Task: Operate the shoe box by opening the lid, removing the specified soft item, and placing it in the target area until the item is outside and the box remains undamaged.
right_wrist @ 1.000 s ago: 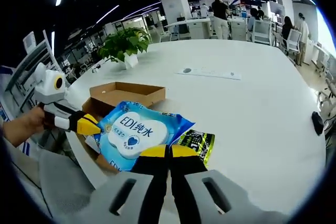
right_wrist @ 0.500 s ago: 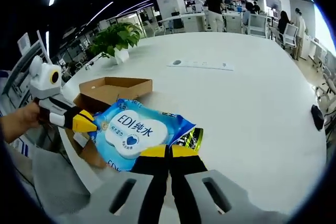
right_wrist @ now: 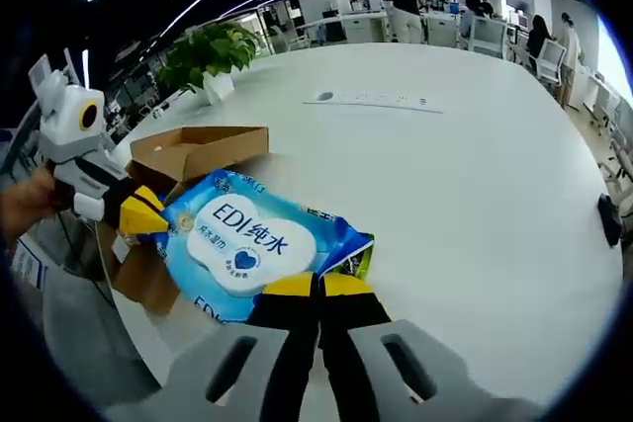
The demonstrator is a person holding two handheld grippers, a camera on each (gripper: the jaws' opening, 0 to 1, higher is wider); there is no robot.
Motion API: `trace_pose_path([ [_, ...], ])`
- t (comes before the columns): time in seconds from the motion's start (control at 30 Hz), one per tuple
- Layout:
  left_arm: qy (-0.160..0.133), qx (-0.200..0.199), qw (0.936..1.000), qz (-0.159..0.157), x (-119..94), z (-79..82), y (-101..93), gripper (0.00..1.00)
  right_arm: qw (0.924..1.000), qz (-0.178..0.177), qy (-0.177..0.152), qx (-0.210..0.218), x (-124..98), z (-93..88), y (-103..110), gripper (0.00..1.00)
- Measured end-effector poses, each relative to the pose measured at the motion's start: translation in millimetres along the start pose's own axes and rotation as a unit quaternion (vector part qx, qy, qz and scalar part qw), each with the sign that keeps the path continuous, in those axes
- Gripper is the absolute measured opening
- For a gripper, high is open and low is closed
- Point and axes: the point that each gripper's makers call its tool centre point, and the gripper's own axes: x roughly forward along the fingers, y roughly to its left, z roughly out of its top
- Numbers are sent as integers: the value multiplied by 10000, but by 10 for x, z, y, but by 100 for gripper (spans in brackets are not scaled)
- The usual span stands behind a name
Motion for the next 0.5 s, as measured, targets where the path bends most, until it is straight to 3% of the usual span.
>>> trace_pose_path([
  [0.5,237,450,9984,257,145,30,89,0,10000,-19,28,91,201,-43,-95,0],
])
